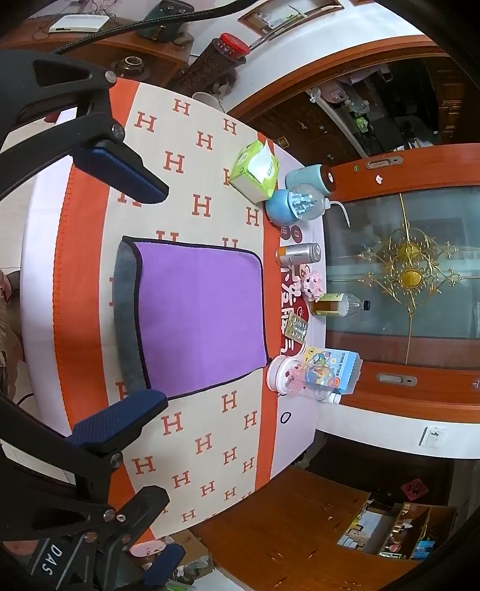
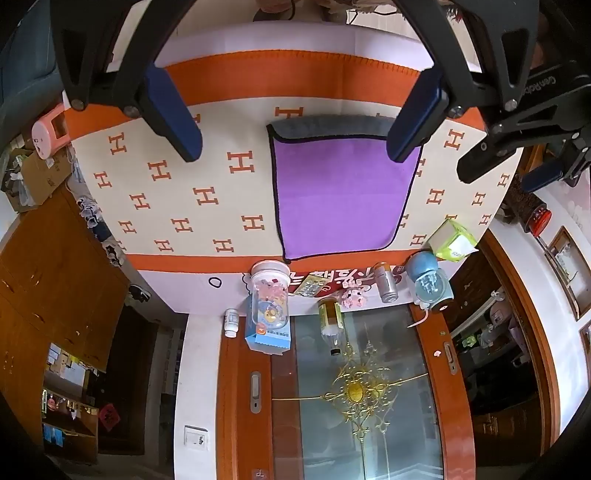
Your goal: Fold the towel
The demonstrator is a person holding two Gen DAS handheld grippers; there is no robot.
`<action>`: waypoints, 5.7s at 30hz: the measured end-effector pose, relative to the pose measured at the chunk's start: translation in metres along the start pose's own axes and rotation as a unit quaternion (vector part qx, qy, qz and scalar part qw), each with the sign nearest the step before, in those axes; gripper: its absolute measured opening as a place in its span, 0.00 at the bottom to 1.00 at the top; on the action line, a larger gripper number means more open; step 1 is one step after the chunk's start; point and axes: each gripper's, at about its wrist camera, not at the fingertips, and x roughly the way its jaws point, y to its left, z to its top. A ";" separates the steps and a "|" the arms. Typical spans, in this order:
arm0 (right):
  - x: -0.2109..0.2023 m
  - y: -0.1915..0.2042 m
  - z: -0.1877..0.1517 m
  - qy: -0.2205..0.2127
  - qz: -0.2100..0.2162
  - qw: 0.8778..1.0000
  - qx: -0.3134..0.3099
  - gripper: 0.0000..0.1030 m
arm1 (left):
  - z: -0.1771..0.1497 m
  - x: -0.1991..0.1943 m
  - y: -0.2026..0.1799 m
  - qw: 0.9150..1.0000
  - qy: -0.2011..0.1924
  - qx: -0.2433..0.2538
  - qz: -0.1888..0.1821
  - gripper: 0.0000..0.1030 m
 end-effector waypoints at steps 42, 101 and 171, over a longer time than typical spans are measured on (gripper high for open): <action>0.003 0.000 0.002 -0.005 -0.007 1.000 0.000 0.98 | 0.002 -0.001 0.000 1.000 -0.003 -0.001 -0.015 0.98; 0.022 0.008 0.028 -0.005 -0.002 1.000 -0.007 0.97 | 0.026 0.034 0.011 0.999 0.022 0.005 -0.035 0.98; 0.233 -0.012 -0.053 0.191 0.120 0.958 -0.176 0.67 | -0.047 0.234 0.097 0.967 0.178 0.127 -0.128 0.77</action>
